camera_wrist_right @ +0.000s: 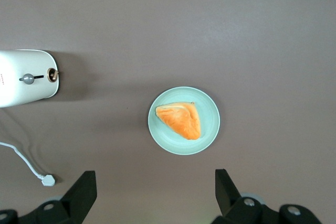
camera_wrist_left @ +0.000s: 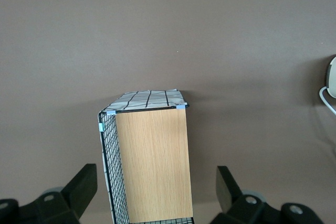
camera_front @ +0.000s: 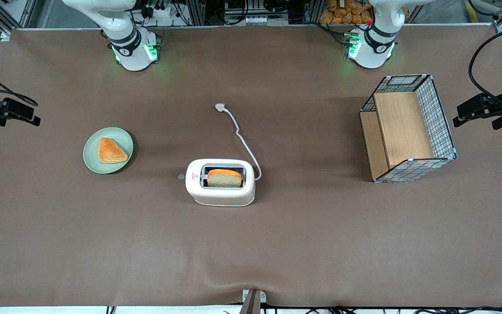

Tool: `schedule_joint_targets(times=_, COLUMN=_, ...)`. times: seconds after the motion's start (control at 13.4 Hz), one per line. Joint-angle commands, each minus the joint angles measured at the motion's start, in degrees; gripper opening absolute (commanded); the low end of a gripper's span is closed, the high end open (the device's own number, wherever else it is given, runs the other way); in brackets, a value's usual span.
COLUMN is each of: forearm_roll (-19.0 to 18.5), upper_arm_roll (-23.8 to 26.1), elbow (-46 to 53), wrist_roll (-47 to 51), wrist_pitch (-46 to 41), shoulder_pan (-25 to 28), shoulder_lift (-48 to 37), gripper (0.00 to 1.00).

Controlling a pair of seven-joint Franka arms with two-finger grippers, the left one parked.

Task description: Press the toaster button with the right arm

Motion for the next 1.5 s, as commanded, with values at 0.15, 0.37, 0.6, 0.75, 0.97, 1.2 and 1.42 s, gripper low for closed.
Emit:
schedule_joint_targets(times=0.15, forearm_roll=-2.7, upper_arm_roll=0.5, elbow=-0.1, wrist_roll=2.6, wrist_pitch=-2.4, shoulder_pan=0.7, shoulder_lift=-1.9, gripper=1.00)
schedule_joint_targets(times=0.37, forearm_roll=-2.8, upper_arm_roll=0.6, elbow=2.4, wrist_roll=4.7, wrist_pitch=-3.7, shoulder_pan=0.8, shoulder_lift=-1.5, gripper=1.00)
schedule_joint_targets(times=0.6, forearm_roll=-3.9, upper_arm_roll=0.7, elbow=3.5, wrist_roll=4.2, wrist_pitch=-4.4, shoulder_pan=0.9, shoulder_lift=-1.2, gripper=1.00)
schedule_joint_targets(times=0.75, forearm_roll=-4.4, upper_arm_roll=0.7, elbow=3.9, wrist_roll=4.2, wrist_pitch=-4.4, shoulder_pan=1.5, shoulder_lift=-1.2, gripper=1.00)
schedule_joint_targets(times=0.97, forearm_roll=-4.8, upper_arm_roll=0.7, elbow=4.0, wrist_roll=4.1, wrist_pitch=-4.1, shoulder_pan=1.6, shoulder_lift=-1.2, gripper=1.00)
schedule_joint_targets(times=1.2, forearm_roll=-4.9, upper_arm_roll=0.7, elbow=4.0, wrist_roll=4.0, wrist_pitch=-3.9, shoulder_pan=1.6, shoulder_lift=-1.2, gripper=1.00)
schedule_joint_targets(times=1.42, forearm_roll=-4.9, upper_arm_roll=0.7, elbow=4.0, wrist_roll=4.1, wrist_pitch=-3.9, shoulder_pan=1.5, shoulder_lift=-1.2, gripper=1.00)
